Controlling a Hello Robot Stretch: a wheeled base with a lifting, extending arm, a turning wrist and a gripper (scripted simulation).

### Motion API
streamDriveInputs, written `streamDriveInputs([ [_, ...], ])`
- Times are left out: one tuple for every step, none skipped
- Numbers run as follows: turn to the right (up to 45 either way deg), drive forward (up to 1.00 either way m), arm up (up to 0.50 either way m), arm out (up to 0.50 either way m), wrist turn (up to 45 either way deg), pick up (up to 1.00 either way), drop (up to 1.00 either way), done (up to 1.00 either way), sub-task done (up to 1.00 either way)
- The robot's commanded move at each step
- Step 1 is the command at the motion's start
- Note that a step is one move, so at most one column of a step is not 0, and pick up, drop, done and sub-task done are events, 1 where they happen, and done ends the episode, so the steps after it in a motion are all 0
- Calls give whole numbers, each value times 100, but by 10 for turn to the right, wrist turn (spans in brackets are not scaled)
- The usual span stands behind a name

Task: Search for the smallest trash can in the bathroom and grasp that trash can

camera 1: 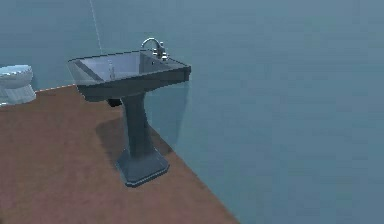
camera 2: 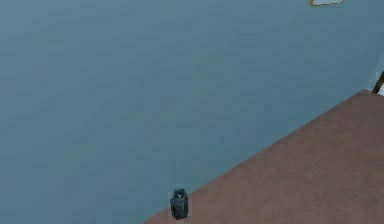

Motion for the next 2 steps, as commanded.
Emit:
streamDriveInputs([
  [0, 0, 22, 0, 0, 0, 0, 0, 0],
  [0, 0, 0, 50, 0, 0, 0, 0, 0],
])
